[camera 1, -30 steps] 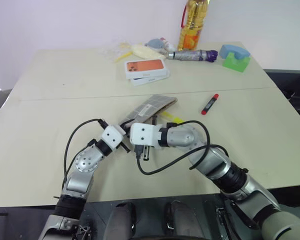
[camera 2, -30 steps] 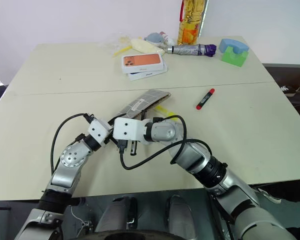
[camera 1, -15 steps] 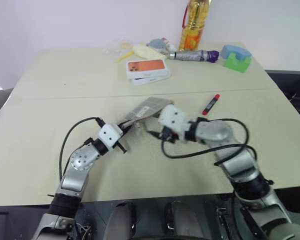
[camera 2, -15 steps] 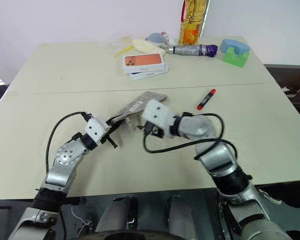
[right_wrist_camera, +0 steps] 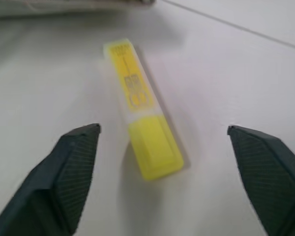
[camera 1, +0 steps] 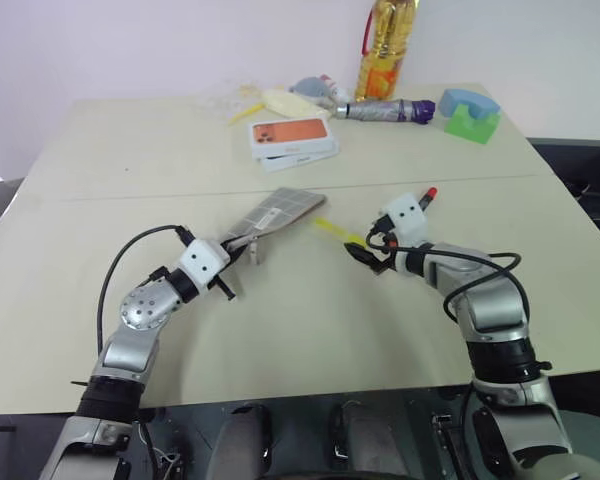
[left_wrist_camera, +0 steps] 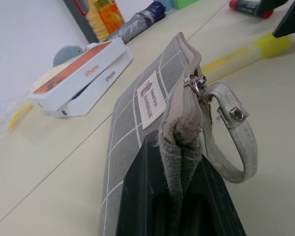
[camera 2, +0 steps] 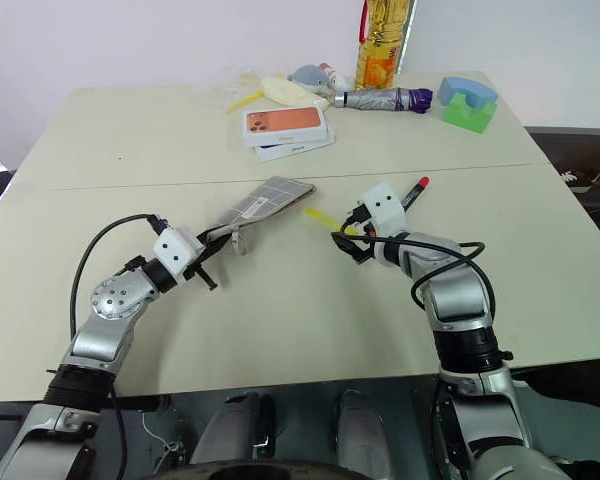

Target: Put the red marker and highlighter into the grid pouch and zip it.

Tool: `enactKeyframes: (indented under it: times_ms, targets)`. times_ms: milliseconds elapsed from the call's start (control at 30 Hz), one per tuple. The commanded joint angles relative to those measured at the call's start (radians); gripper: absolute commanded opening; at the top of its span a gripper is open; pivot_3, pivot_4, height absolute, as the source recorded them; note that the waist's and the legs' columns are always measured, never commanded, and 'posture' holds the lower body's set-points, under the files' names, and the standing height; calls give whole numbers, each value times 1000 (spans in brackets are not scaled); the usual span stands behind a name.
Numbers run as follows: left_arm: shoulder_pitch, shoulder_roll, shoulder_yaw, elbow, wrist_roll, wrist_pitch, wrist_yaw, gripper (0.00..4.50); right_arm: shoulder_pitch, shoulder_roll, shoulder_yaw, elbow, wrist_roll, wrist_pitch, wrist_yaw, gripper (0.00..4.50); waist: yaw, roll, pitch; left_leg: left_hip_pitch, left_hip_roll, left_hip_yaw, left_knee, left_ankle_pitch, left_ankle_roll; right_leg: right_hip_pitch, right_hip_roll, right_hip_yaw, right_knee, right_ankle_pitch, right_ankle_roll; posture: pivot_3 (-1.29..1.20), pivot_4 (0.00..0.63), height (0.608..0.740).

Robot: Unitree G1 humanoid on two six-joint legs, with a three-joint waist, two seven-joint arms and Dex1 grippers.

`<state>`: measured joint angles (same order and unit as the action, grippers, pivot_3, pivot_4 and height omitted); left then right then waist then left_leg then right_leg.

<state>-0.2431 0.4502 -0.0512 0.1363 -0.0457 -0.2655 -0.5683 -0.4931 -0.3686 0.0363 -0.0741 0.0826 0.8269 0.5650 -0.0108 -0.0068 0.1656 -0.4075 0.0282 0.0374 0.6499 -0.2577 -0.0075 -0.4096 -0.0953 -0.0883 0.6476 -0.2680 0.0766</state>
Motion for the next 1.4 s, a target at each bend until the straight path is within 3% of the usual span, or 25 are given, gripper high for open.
enactKeyframes:
  times_ms: [33, 67, 167, 333, 367, 767, 1400]
  targets:
    - [-11, -9, 17, -36, 8, 2, 30, 0, -26, 15, 17, 34, 12, -54, -4, 4386, 0, 0, 0, 0, 0, 0, 0, 0, 0, 0, 0, 0, 0, 0, 0, 0, 150, 740]
    - [-9, -11, 17, -37, 11, 2, 34, 0, -26, 17, 26, 48, 12, -70, -1, 4386, 0, 0, 0, 0, 0, 0, 0, 0, 0, 0, 0, 0, 0, 0, 0, 0, 150, 740]
    - [-9, -14, 19, -29, 13, -2, 41, 0, -23, 16, 40, 65, 12, -102, 2, 3510, 0, 0, 0, 0, 0, 0, 0, 0, 0, 0, 0, 0, 0, 0, 0, 0, 150, 740]
    - [-15, -13, 27, -1, 7, -16, 41, 0, 1, -6, 49, 12, 10, -123, 8, 904, 1, 0, 0, 0, 0, 0, 0, 0, 0, 0, 0, 0, 0, 0, 0, 0, 150, 740]
    - [-16, -13, 27, 1, 5, -17, 40, 0, 8, -15, 50, -9, 10, -119, 9, 799, 1, 0, 0, 0, 0, 0, 0, 0, 0, 0, 0, 0, 0, 0, 0, 0, 150, 740]
    - [-60, -47, 5, 66, -36, -70, -29, 0, 179, -214, -114, -432, 131, 32, 52, 804, 14, -1, 0, 0, 0, 0, 0, 0, 0, 0, 0, 0, 0, 0, 0, 0, 150, 740]
    - [-50, -100, -11, 31, -61, -83, -88, 0, 109, -180, -51, -434, 194, 111, -36, 804, 23, -1, 0, 0, 0, 0, 1, 0, 0, 0, 0, 0, 0, 0, 0, 0, 150, 740]
